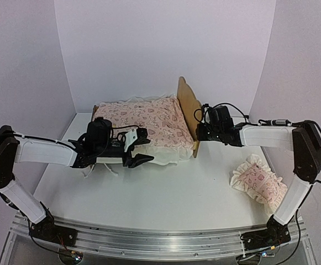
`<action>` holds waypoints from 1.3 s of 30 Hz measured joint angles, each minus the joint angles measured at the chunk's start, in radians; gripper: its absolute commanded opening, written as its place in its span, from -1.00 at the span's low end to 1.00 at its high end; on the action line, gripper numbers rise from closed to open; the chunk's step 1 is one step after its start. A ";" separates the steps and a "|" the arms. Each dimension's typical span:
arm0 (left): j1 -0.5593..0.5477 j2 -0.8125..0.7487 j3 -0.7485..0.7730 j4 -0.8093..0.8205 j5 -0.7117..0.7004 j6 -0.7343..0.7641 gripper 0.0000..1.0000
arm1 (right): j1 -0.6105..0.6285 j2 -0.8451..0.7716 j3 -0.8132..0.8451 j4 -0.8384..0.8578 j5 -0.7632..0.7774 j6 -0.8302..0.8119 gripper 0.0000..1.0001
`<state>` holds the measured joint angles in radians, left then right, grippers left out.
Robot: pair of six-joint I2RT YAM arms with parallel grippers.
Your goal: Set up the pet bed
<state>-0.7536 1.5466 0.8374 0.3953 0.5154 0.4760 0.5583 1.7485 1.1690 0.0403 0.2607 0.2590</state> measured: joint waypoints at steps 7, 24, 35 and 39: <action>0.000 -0.031 -0.028 0.041 -0.035 0.014 0.38 | 0.003 -0.002 -0.015 0.026 0.040 -0.025 -1.00; 0.000 -0.047 -0.087 0.059 -0.051 -0.045 0.39 | 0.225 -0.132 -0.156 -0.021 0.270 0.078 -1.00; -0.003 -0.046 -0.109 -0.001 -0.037 -0.013 0.45 | 0.408 -0.182 -0.194 -0.101 0.312 0.222 -0.11; -0.018 -0.024 -0.108 -0.007 -0.026 0.028 0.47 | 0.436 -0.190 -0.166 -0.181 0.256 0.272 0.07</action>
<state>-0.7720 1.5226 0.7298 0.3887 0.4892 0.5040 0.9943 1.5590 1.0033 -0.1411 0.5166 0.5313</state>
